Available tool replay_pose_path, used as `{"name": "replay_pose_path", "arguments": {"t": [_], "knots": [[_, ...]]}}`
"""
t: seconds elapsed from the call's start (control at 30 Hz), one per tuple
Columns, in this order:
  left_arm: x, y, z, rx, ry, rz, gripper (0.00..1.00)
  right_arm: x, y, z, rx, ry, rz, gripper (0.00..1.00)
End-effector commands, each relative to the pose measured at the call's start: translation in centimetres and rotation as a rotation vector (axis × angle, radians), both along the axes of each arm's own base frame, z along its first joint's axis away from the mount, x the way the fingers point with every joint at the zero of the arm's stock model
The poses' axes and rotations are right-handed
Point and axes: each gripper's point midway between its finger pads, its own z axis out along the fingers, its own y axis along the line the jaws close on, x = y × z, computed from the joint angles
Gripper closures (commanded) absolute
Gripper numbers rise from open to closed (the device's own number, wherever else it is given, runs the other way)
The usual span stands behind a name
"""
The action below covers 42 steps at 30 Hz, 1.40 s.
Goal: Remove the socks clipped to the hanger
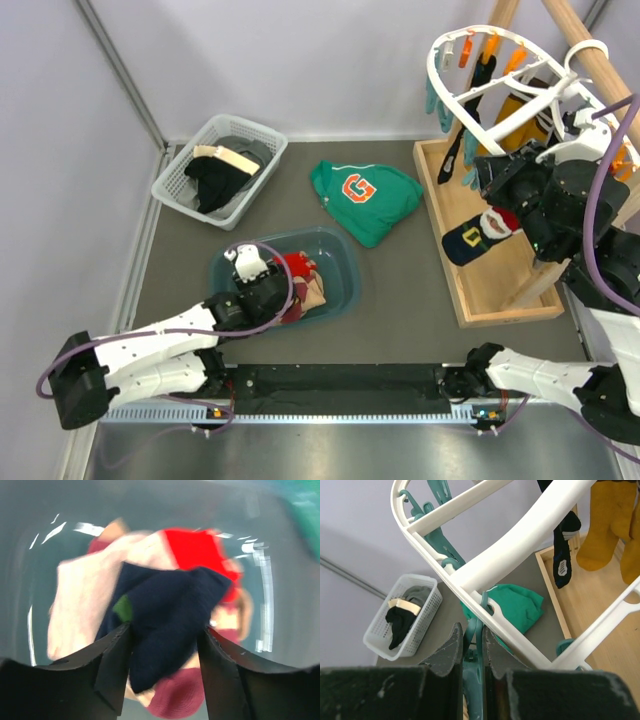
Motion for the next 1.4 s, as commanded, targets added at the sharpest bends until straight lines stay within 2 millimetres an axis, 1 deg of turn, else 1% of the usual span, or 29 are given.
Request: {"name": "replay_pose_path", "arguments": {"t": [0.0, 0.03, 0.13, 0.2, 0.23, 0.3, 0.33, 0.47, 0.53, 0.57, 0.63, 0.73, 0.77, 0.8, 0.87, 0.93, 0.97, 1.0, 1.03, 1.07, 1.1, 1.13, 1.17, 1.2, 1.23, 1.27, 1.3, 1.33, 1.37], "knots": [[-1.4, 3.0, -1.4, -0.008, 0.11, 0.233, 0.38, -0.7, 2.8, -0.3, 0.019, 0.008, 0.151, 0.92], [-1.3, 3.6, -1.1, 0.004, 0.096, 0.264, 0.34, -0.7, 2.8, -0.3, 0.019, 0.008, 0.153, 0.92], [-0.6, 3.5, 1.5, 0.025, 0.056, 0.258, 0.26, -0.6, 3.0, -0.4, 0.025, 0.01, 0.155, 0.92], [0.3, 2.6, 4.8, 0.043, 0.004, 0.187, 0.23, -0.7, 3.0, -0.2, 0.033, 0.006, 0.156, 0.92], [1.0, 1.7, 7.1, 0.008, -0.037, 0.163, 0.21, -0.8, 2.9, 0.2, 0.041, -0.003, 0.156, 0.92], [1.4, 1.4, 9.7, 0.041, -0.086, 0.09, 0.2, -0.8, 2.9, 0.6, 0.058, -0.016, 0.156, 0.91], [1.9, 0.8, 12.0, -0.003, -0.128, 0.077, 0.2, -0.9, 2.8, 0.7, 0.061, -0.02, 0.156, 0.9], [2.4, -0.9, 17.4, -0.014, -0.283, -0.103, 0.18, -0.9, 3.0, 1.2, 0.089, -0.039, 0.161, 0.89], [2.5, -2.0, 19.1, -0.025, -0.346, -0.176, 0.16, -0.9, 3.1, 1.4, 0.102, -0.043, 0.168, 0.89], [2.7, -3.1, 20.7, -0.041, -0.4, -0.237, 0.14, -1.0, 3.3, 1.5, 0.111, -0.044, 0.177, 0.9], [2.7, -4.6, 22.5, -0.057, -0.45, -0.309, 0.14, -1.0, 3.6, 2.0, 0.137, -0.057, 0.184, 0.9], [2.7, -8.4, 24.1, -0.084, -0.507, -0.464, 0.09, -1.3, 4.8, 2.8, 0.209, -0.087, 0.243, 0.9], [3.0, -9.6, 23.8, -0.055, -0.517, -0.51, 0.07, -1.4, 5.1, 3.0, 0.236, -0.09, 0.255, 0.9], [2.6, -11.4, 25.1, -0.1, -0.574, -0.581, 0.07, -1.5, 5.2, 3.0, 0.251, -0.09, 0.26, 0.9], [2.8, -13.5, 25.0, -0.093, -0.616, -0.648, 0.08, -1.7, 5.4, 3.4, 0.288, -0.098, 0.269, 0.9], [2.1, -16.0, 26.5, -0.138, -0.681, -0.738, 0.08, -1.8, 5.3, 3.9, 0.311, -0.113, 0.271, 0.9], [2.3, -17.4, 25.8, -0.13, -0.669, -0.772, 0.08, -1.8, 5.3, 4.0, 0.323, -0.114, 0.267, 0.89], [2.1, -18.5, 27.2, -0.152, -0.705, -0.795, 0.08, -1.8, 5.3, 4.1, 0.326, -0.116, 0.266, 0.89], [1.8, -19.5, 27.4, -0.151, -0.714, -0.83, 0.08, -1.8, 5.3, 4.2, 0.333, -0.12, 0.27, 0.89], [2.0, -21.0, 26.5, -0.138, -0.699, -0.86, 0.08, -1.8, 5.3, 4.3, 0.341, -0.123, 0.267, 0.89], [1.6, -22.0, 27.5, -0.152, -0.725, -0.89, 0.07, -1.8, 5.4, 4.3, 0.345, -0.123, 0.27, 0.89], [1.4, -22.9, 27.8, -0.149, -0.737, -0.911, 0.07, -1.8, 5.3, 4.4, 0.349, -0.128, 0.269, 0.89], [1.6, -24.3, 26.8, -0.132, -0.723, -0.932, 0.07, -1.9, 5.2, 4.5, 0.351, -0.132, 0.269, 0.89], [1.1, -25.3, 27.9, -0.144, -0.746, -0.948, 0.07, -1.9, 5.1, 4.6, 0.353, -0.135, 0.266, 0.89], [1.4, -26.6, 27.0, -0.122, -0.737, -0.965, 0.06, -1.9, 4.9, 4.6, 0.353, -0.137, 0.258, 0.89], [0.9, -27.7, 27.0, -0.124, -0.739, -0.993, 0.06, -2.0, 4.7, 4.8, 0.356, -0.145, 0.252, 0.89], [0.8, -28.5, 28.1, -0.136, -0.761, -1.003, 0.05, -2.0, 4.5, 4.9, 0.357, -0.148, 0.248, 0.89], [0.9, -29.8, 27.0, -0.12, -0.747, -1.025, 0.05, -2.1, 4.3, 5.0, 0.357, -0.155, 0.241, 0.89], [0.4, -30.8, 27.0, -0.123, -0.748, -1.04, 0.05, -2.1, 4.2, 5.0, 0.354, -0.154, 0.239, 0.89]]}}
